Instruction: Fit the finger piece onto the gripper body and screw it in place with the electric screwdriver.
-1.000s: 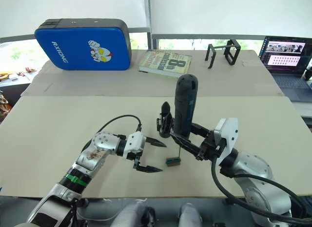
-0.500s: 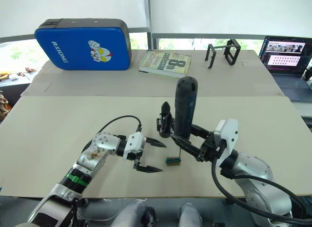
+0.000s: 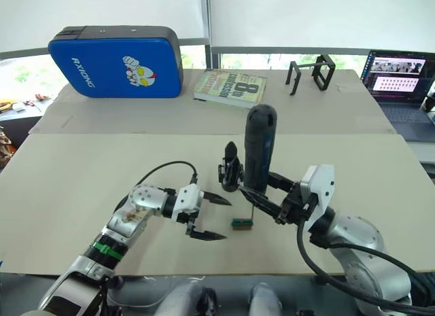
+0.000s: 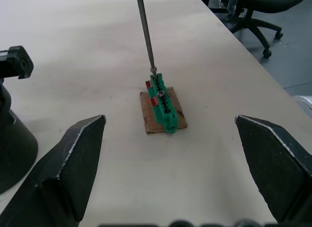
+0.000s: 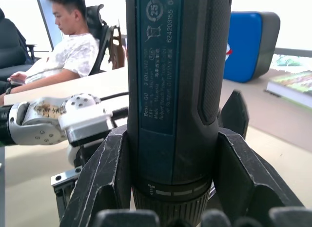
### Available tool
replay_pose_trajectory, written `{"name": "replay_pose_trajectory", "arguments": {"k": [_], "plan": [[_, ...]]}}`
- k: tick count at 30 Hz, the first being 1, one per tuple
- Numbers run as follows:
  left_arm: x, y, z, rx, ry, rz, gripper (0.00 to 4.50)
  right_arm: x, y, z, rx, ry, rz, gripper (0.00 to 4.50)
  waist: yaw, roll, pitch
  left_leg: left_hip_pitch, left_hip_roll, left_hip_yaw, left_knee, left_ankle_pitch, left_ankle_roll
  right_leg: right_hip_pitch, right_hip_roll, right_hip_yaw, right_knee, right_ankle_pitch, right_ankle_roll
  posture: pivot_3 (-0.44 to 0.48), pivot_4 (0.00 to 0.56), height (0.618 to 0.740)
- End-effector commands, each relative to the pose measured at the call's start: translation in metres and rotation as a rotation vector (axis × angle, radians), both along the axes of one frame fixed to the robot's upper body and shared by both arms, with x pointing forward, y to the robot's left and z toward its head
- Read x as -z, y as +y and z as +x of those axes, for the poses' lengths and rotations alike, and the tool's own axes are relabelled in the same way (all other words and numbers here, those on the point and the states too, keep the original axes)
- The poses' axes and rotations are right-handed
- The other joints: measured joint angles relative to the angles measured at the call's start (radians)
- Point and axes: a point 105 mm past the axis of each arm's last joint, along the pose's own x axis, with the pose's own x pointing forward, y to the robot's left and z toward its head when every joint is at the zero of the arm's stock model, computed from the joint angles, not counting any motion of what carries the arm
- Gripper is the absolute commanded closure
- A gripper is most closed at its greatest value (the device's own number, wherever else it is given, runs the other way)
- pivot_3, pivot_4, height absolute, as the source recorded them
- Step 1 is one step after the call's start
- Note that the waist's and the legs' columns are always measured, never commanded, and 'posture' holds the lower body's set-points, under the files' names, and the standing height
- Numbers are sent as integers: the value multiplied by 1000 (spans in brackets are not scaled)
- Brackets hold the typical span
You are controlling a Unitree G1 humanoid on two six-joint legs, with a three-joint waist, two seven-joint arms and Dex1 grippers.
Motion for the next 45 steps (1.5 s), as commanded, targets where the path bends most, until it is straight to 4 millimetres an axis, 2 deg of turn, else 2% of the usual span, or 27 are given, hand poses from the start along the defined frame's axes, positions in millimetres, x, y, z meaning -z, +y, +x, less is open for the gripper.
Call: {"name": "replay_pose_trajectory", "arguments": {"k": [1,7,11,20,26,37,45], "plan": [[-13,4,0,-12,-36,-39,0,-26,5,-13,-49,-95,16,2585,-1,0,0,0,0,0,0,0,0,0,0,0,0,0,0,0,150,740],[-22,21,2,-86,-12,-62,0,-51,12,-16,-169,-108,10,2585,-1,0,0,0,0,0,0,0,0,0,-1,0,0,0,0,0,150,740],[-27,30,4,-130,-10,-67,0,-70,19,-10,-269,-98,11,2585,-1,0,0,0,1,0,0,0,0,0,0,0,0,0,-1,0,150,740],[-39,42,22,-207,-52,-65,0,-114,46,22,-436,-92,9,2585,-2,0,0,-3,1,0,1,0,0,-2,-1,-1,0,1,-1,0,150,740],[-45,46,37,-249,-61,-75,0,-128,63,57,-366,-53,7,2585,-5,-1,0,-4,0,1,1,0,1,-2,0,-3,6,1,-1,0,150,740],[-44,38,61,-248,-73,-64,0,-105,63,79,-299,-63,-99,2585,-8,-1,0,-6,-2,1,1,0,1,-3,1,-4,6,1,0,0,150,740],[-42,27,67,-227,-89,-62,0,-99,62,81,-286,-67,-97,2585,-18,-1,0,-6,-2,1,1,1,1,-3,1,-4,6,1,1,0,150,740]]}}
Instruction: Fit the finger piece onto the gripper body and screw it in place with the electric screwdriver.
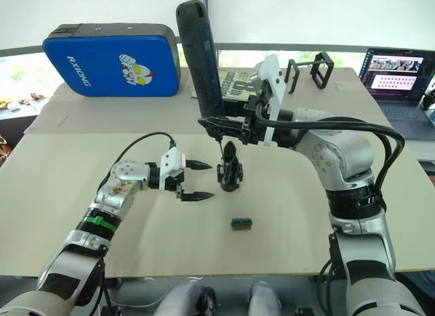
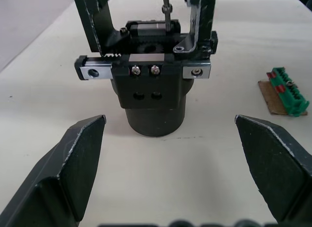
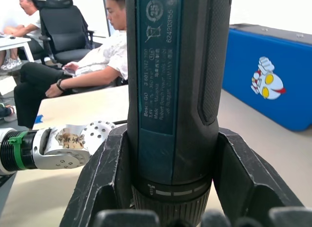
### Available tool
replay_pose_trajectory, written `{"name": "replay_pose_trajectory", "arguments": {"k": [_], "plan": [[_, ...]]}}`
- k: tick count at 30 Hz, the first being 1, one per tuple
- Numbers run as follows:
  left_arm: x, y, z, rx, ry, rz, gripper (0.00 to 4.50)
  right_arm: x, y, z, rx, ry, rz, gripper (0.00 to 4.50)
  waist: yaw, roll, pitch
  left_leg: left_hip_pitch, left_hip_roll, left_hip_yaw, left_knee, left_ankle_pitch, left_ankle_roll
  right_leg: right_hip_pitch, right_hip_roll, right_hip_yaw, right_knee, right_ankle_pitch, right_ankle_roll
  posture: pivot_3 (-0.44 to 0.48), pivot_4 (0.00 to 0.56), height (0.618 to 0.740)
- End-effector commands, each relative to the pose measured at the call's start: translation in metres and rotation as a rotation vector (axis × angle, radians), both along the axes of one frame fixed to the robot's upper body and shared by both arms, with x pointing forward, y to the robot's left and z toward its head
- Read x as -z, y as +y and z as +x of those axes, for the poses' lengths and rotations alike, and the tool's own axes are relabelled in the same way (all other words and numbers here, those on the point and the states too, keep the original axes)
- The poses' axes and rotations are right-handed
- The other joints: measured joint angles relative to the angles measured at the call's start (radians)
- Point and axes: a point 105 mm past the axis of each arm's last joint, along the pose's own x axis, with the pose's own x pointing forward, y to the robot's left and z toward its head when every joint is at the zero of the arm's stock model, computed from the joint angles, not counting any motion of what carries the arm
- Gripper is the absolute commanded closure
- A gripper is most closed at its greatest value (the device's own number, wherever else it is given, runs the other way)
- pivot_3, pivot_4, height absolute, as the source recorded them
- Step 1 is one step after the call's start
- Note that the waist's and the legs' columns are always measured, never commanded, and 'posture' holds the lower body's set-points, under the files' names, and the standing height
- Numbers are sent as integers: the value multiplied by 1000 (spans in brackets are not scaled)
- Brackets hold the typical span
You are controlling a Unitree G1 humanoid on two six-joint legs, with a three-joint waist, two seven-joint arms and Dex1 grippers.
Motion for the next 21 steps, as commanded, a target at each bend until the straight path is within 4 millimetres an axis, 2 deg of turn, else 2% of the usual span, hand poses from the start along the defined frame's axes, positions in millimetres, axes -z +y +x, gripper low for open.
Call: {"name": "replay_pose_trajectory", "arguments": {"k": [1,21], "plan": [[-10,-4,2,24,-50,-8,0,-19,-2,-9,-18,-93,46,2585,-3,0,0,0,0,0,0,0,0,0,0,0,0,0,0,0,150,740],[-12,-12,2,37,-65,-17,0,-16,1,-15,-30,-74,56,2585,-7,0,0,0,0,0,0,0,0,0,0,0,0,0,0,0,150,740]]}}
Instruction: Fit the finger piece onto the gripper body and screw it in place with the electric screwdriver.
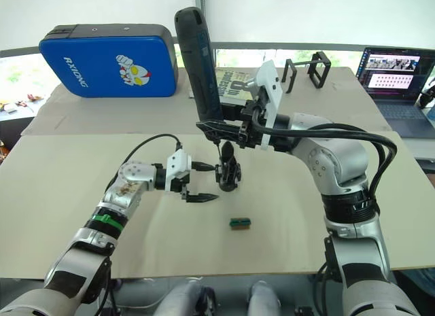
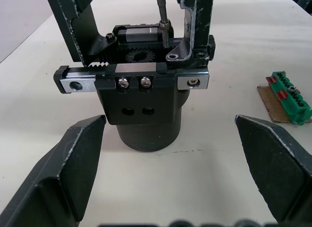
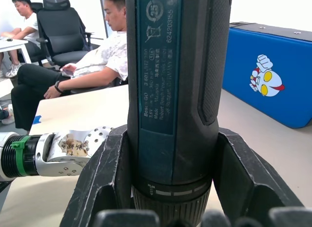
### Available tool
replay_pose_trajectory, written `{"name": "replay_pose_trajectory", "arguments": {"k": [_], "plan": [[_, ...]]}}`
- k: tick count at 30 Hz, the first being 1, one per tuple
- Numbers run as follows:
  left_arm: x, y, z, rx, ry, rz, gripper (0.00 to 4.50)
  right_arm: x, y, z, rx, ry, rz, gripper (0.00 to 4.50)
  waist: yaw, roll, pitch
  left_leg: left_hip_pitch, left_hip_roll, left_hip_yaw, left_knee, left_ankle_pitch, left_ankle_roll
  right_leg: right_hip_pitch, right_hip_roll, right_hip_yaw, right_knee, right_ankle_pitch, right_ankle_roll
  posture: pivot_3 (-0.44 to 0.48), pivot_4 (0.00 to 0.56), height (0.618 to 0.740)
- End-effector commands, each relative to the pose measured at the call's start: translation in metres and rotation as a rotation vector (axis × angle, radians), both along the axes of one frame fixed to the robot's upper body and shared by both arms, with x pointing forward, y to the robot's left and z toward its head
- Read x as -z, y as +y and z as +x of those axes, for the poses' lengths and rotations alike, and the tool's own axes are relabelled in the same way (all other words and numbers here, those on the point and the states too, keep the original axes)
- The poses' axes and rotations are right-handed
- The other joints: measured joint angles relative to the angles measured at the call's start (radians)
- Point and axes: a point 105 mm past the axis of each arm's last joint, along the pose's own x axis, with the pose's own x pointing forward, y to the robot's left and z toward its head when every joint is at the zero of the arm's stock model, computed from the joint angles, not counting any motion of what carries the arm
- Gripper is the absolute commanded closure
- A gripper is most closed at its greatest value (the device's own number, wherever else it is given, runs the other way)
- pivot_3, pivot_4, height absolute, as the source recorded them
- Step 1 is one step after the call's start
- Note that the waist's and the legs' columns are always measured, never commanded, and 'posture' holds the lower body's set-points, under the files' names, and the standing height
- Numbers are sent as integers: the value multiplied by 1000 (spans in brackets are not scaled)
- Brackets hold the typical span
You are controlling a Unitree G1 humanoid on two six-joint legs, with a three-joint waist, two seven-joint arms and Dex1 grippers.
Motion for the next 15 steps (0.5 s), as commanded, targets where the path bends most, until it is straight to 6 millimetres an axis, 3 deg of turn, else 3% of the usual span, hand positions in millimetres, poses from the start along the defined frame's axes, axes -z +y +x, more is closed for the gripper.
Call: {"name": "replay_pose_trajectory", "arguments": {"k": [1,15], "plan": [[-15,-4,2,19,-69,-10,0,-19,-1,-12,-26,-78,40,2585,0,0,0,0,0,0,0,0,0,0,0,0,0,0,0,0,150,740],[-16,-6,-1,37,-64,-8,0,-17,-1,-11,-19,-73,41,2585,-1,0,0,0,0,0,0,0,0,0,0,0,0,0,0,0,150,740]]}}
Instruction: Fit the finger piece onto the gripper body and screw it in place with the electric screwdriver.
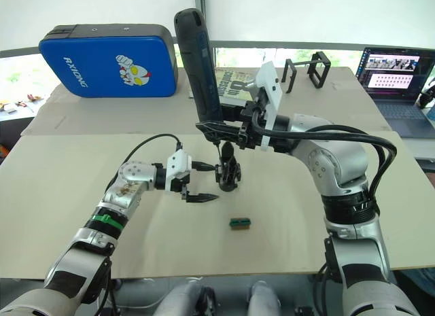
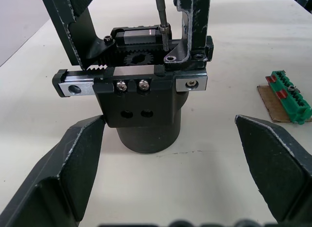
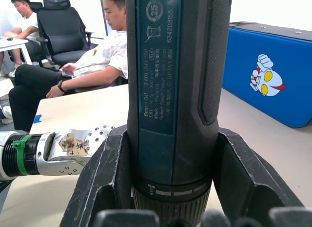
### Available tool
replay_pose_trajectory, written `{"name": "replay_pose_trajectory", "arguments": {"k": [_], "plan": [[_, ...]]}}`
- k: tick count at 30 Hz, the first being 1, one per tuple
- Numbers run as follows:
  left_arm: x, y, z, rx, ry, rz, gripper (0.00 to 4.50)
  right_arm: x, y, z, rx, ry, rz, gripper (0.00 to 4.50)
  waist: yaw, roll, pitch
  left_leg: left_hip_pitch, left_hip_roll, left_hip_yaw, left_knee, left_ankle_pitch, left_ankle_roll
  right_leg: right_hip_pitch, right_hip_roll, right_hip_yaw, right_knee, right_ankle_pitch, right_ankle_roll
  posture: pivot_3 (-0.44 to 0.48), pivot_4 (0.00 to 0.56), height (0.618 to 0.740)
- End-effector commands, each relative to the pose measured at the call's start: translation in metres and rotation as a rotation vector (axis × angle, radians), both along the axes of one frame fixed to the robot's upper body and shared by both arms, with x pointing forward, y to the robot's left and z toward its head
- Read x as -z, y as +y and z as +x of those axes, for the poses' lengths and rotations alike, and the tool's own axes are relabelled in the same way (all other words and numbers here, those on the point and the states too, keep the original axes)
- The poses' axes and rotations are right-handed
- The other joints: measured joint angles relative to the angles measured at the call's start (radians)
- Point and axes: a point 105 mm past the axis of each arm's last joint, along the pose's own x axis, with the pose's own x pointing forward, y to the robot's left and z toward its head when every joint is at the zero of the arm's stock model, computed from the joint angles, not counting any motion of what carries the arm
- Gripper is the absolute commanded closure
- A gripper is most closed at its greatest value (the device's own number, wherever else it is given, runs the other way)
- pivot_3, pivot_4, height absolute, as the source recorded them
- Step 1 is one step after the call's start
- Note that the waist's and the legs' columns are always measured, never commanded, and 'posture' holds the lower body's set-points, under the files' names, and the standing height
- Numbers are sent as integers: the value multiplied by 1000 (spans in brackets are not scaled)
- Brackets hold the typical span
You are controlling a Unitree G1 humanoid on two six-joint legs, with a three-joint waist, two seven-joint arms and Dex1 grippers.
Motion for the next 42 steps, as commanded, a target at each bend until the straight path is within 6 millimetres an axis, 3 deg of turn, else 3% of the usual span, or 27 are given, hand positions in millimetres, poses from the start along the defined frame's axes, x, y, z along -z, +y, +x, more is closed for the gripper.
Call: {"name": "replay_pose_trajectory", "arguments": {"k": [1,31,42], "plan": [[-15,-5,0,29,-52,-11,0,-17,-2,-9,-15,-73,39,2585,0,0,0,0,0,0,0,0,0,0,0,0,0,0,0,0,150,740],[-18,-7,1,32,-63,-14,0,-12,-4,-5,-6,-97,17,2585,0,0,0,0,0,0,0,0,0,0,0,0,0,0,0,0,150,740],[1,-26,12,-15,-29,-9,0,-7,-8,-11,-10,-140,38,2585,2,0,0,0,0,0,0,0,0,0,0,0,0,0,0,0,150,740]]}}
